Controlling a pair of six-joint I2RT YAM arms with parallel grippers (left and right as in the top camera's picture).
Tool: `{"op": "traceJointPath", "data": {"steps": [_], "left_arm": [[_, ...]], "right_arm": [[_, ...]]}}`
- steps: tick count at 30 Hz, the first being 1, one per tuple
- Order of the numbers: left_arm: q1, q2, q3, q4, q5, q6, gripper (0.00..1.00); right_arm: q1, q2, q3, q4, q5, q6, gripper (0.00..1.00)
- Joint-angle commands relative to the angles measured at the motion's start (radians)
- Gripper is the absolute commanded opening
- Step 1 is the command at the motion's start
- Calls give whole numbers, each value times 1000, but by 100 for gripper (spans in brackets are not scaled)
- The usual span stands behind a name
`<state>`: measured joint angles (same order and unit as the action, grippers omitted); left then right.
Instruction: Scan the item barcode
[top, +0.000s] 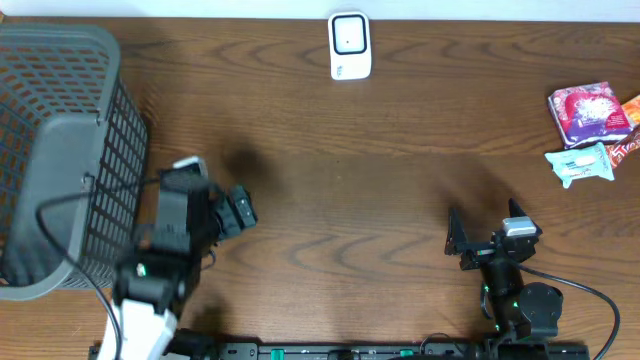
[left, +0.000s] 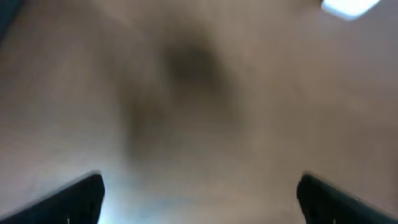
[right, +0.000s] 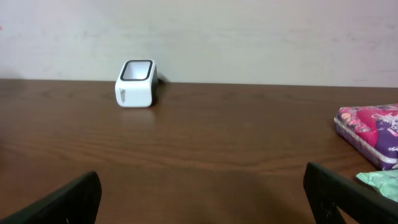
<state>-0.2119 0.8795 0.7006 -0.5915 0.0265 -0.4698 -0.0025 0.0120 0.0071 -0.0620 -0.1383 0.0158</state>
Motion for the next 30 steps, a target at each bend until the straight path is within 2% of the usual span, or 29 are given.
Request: {"op": "traceJointPath", "data": {"steps": [1, 6, 10, 22, 28, 30], "left_arm": [[4, -159, -205, 200, -1, 29, 98], [4, -378, -421, 494, -2, 106, 98], [4, -515, -515, 603, -3, 173, 98], [32, -779, -635, 642, -46, 215, 98], [86, -868, -698, 707, -6, 216, 98], [99, -878, -697, 726, 31, 267, 98]], "right_arm": [[-3, -6, -2, -3, -2, 13, 99], [-3, -6, -2, -3, -2, 13, 99], [-3, -6, -2, -3, -2, 13, 99], [-3, -6, -2, -3, -2, 13, 99], [-3, -6, -2, -3, -2, 13, 99], [-3, -6, -2, -3, -2, 13, 99]]}}
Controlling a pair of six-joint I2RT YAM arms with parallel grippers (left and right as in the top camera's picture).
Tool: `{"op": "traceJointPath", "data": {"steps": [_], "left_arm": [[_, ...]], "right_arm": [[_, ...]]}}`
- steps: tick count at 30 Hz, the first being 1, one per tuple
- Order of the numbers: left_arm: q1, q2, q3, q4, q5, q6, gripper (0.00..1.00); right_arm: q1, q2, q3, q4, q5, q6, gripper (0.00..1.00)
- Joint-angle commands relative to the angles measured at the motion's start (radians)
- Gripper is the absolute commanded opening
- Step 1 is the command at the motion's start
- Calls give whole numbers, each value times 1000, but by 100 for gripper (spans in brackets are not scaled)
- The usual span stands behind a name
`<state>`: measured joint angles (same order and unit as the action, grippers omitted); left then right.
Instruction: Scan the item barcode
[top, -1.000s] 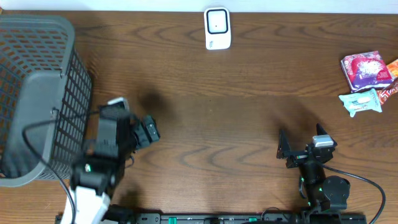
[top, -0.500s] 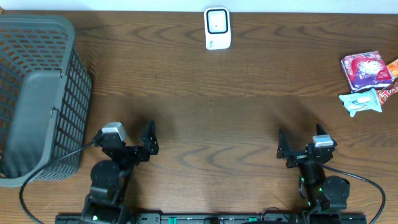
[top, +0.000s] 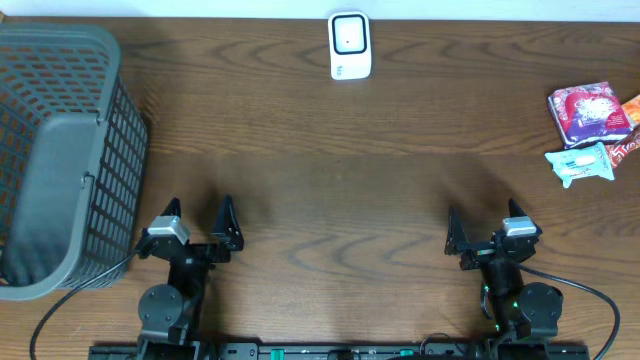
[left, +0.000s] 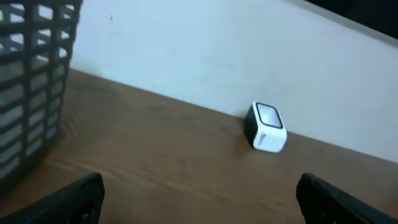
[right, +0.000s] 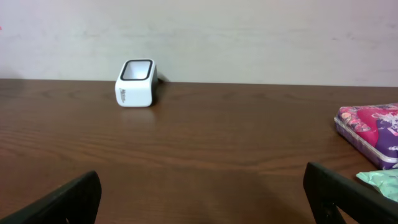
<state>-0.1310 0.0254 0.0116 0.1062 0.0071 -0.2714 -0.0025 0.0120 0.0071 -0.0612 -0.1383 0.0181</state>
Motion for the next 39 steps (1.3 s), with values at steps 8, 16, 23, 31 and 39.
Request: {"op": "traceJointPath", "data": {"steps": [8, 16, 23, 31, 39], "left_arm": [[25, -24, -8, 43, 90, 185, 98], [37, -24, -8, -136, 75, 196, 98], [37, -24, -8, -174, 39, 201, 98], [37, -24, -8, -175, 55, 275, 98], [55, -24, -8, -178, 26, 290, 98]], "right_arm": [[-3, -6, -2, -4, -2, 11, 99], [-3, -6, -2, -4, -2, 11, 99], [-3, -6, -2, -4, -2, 11, 99], [-3, -6, -2, -4, -2, 11, 99], [-3, -6, -2, -4, -2, 11, 99]]}}
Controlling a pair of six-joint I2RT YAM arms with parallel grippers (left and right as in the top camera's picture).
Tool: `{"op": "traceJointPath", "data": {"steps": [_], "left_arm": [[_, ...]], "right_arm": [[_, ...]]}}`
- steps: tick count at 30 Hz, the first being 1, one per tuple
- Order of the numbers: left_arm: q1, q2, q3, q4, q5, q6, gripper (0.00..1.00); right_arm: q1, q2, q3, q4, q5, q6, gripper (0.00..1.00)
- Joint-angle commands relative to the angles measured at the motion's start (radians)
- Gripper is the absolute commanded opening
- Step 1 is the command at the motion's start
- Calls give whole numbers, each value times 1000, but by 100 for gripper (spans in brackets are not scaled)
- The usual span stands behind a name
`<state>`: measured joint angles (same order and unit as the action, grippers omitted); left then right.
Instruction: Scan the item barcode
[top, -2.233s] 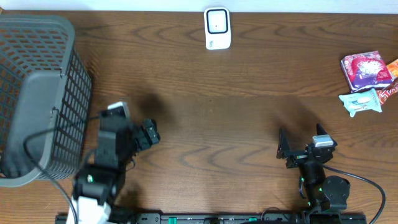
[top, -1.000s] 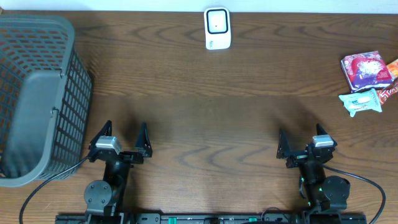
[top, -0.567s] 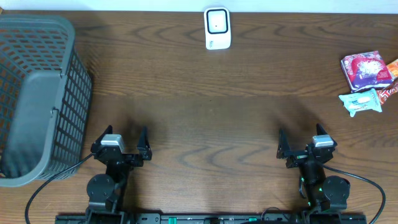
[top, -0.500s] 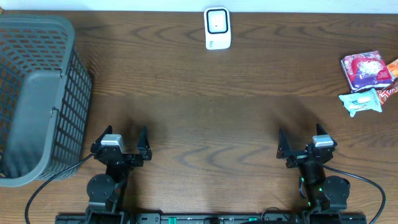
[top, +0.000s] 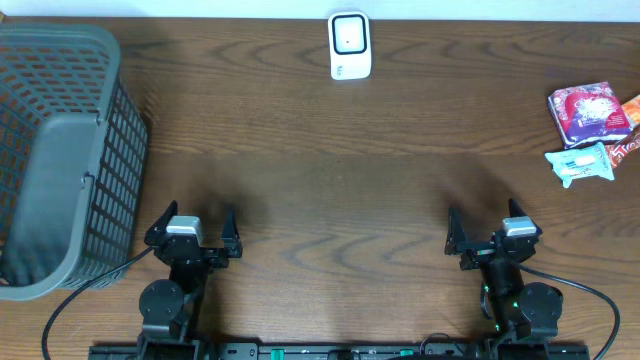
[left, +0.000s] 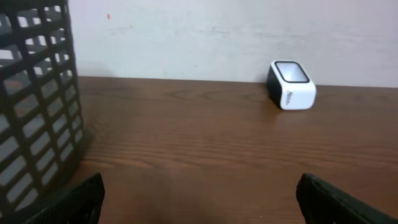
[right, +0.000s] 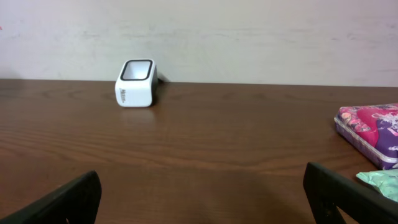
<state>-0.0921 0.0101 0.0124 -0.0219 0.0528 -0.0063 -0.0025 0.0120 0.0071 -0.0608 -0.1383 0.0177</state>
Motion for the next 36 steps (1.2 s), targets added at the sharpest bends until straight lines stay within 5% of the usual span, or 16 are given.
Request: {"op": "traceJointPath", "data": {"steps": [1, 36], "left_arm": [[17, -9, -8, -51, -22, 25, 98], [18, -9, -8, -53, -35, 26, 98]], "right_arm": [[-3, -6, -2, -4, -2, 11, 99], [-3, -6, -2, -4, -2, 11, 99]]}}
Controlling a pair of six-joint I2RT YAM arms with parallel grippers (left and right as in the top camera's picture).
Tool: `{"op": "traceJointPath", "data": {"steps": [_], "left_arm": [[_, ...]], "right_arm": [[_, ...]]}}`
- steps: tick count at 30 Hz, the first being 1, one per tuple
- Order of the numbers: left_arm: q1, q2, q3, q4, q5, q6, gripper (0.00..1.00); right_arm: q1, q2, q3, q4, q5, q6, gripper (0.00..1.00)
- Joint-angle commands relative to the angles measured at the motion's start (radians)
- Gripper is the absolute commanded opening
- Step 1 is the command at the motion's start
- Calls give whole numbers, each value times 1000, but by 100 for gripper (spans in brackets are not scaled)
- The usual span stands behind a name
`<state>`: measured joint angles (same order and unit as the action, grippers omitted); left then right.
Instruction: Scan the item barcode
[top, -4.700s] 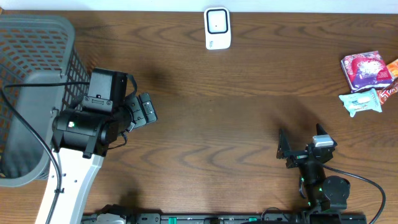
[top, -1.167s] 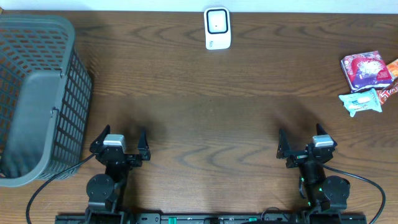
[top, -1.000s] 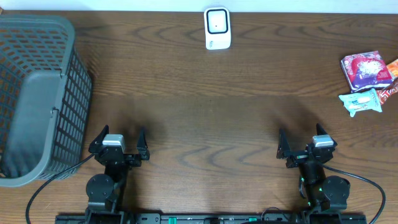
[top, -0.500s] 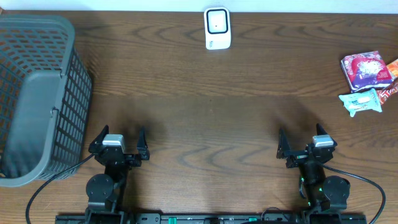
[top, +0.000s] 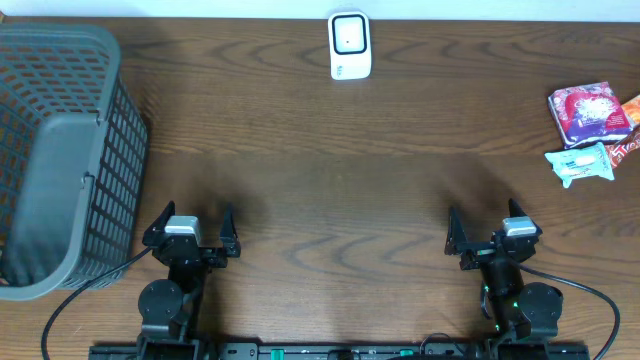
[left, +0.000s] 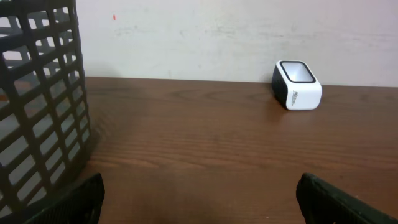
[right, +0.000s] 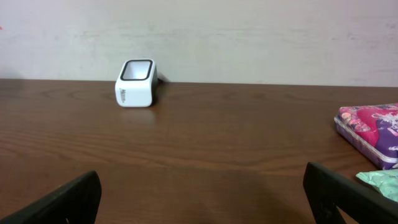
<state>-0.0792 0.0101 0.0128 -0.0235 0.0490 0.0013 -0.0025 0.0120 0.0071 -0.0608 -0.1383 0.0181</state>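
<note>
A white barcode scanner (top: 349, 45) with a dark window stands at the table's far edge; both wrist views show it too, scanner (left: 297, 93) and scanner (right: 136, 83). Items lie at the far right: a pink-purple packet (top: 589, 112), a mint wipes pack (top: 580, 163) and an orange-red wrapper (top: 629, 125). My left gripper (top: 189, 228) rests open at the near left, nothing between its fingers (left: 81, 196). My right gripper (top: 483, 232) rests open at the near right, fingers (right: 68, 198) wide apart and empty.
A tall grey mesh basket (top: 58, 150) stands at the left edge, its wall (left: 37, 106) close to my left gripper. The brown wooden table (top: 340, 180) runs between the grippers and the scanner. A pale wall lies behind.
My left gripper has turned very slightly; the scanner and basket sit a touch differently in its view. The right arm and all items have not moved.
My left arm was raised beside the basket, its camera blurred. Then it lay low at the near left, tilted toward the scanner. Then it sat level and open, as it does now. The right arm stayed still throughout.
</note>
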Motion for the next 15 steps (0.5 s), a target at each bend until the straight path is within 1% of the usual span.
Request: {"op": "traceJointPath", "data": {"steps": [1, 15], "left_arm": [[5, -9, -9, -51, -31, 18, 98], [5, -9, -9, -51, -31, 43, 98]], "right_arm": [[-3, -6, -2, -4, -2, 11, 99], [-3, -6, -2, -4, -2, 11, 99]]}}
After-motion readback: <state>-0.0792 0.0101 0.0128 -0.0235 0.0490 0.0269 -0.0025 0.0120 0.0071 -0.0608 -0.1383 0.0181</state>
